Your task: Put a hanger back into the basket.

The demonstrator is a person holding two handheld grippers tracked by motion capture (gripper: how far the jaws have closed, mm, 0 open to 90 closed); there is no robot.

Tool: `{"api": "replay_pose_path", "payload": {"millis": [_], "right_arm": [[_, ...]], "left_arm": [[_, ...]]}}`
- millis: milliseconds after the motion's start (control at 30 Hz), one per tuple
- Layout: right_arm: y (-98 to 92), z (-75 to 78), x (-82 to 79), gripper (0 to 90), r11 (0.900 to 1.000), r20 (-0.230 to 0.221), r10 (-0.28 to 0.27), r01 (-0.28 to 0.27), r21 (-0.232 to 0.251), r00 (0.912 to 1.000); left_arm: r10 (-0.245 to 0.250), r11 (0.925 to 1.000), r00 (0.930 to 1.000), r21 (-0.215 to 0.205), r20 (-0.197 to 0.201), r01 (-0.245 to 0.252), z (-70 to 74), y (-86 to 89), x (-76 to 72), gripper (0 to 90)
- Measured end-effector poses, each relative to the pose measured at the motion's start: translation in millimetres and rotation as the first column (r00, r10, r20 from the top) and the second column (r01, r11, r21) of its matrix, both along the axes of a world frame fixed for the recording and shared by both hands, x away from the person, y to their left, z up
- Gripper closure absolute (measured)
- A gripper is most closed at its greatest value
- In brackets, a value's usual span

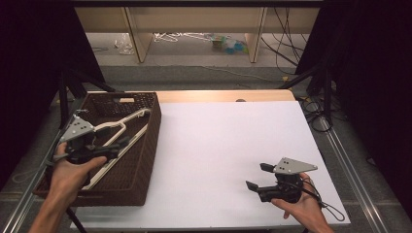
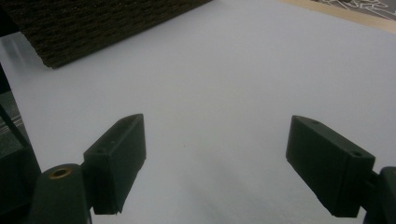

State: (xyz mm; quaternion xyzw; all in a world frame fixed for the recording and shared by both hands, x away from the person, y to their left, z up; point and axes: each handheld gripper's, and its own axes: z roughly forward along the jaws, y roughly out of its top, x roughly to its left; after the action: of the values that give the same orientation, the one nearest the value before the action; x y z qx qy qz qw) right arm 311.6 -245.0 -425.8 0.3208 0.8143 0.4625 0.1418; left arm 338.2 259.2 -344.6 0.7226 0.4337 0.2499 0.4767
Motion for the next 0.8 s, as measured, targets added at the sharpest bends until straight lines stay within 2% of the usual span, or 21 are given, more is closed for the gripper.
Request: {"api": "replay_pose_path", "payload": {"millis": [167,333,400,500,533,633,700,767,800], "right_arm": [[-1.9,0.0,1.3,20.4,1.000,0.009,-0.004,0.004,0.012,0.9999],[-2.5,0.7,0.5,20.3,1.000,0.016,-0.013,0.013,0.016,0.9998],[-2.5,0.9,-0.4,20.3,1.000,0.013,-0.010,0.010,0.021,0.9999],[-2.3,0.9,-0.4,20.4,1.000,0.011,-0.011,0.011,0.022,0.9999],[-2.2,1.3,-0.4,20.3,1.000,0.013,-0.009,0.009,0.023,0.9999],[0.0,1.3,0.2,20.3,0.999,0.024,-0.011,0.010,0.036,0.9997],[1.1,1.9,-0.6,20.3,0.999,0.024,-0.014,0.014,0.031,0.9996],[2.3,2.7,-2.4,20.3,0.999,0.009,-0.005,0.004,0.034,0.9999],[2.6,3.0,-3.0,20.3,0.999,0.024,-0.006,0.005,0.038,0.9997]], "left_arm": [[-0.048,0.9985,0.9988,-0.026,0.009,0.048,0.0,-29.5,-12.1,20.5],[-0.116,0.9929,0.9932,-0.028,0.012,0.116,-8.4,-60.1,-20.0,18.6],[-0.141,0.9897,0.9900,-0.023,0.003,0.141,-14.0,-74.3,-22.4,18.5],[-0.180,0.9837,0.9836,0.009,0.018,0.179,-22.3,-90.4,-24.7,17.8],[-0.180,0.9837,0.9834,0.012,0.022,0.180,-24.7,-94.1,-25.9,17.8],[-0.199,0.9801,0.9797,0.011,0.026,0.198,-35.5,-107.0,-31.1,18.1],[-0.216,0.9765,0.9764,0.009,0.016,0.215,-42.9,-113.7,-35.5,18.2],[-0.226,0.9740,0.9738,0.013,0.023,0.226,-50.5,-118.6,-39.3,18.2],[-0.234,0.9723,0.9722,0.008,0.016,0.233,-54.4,-121.0,-40.9,18.2]]}}
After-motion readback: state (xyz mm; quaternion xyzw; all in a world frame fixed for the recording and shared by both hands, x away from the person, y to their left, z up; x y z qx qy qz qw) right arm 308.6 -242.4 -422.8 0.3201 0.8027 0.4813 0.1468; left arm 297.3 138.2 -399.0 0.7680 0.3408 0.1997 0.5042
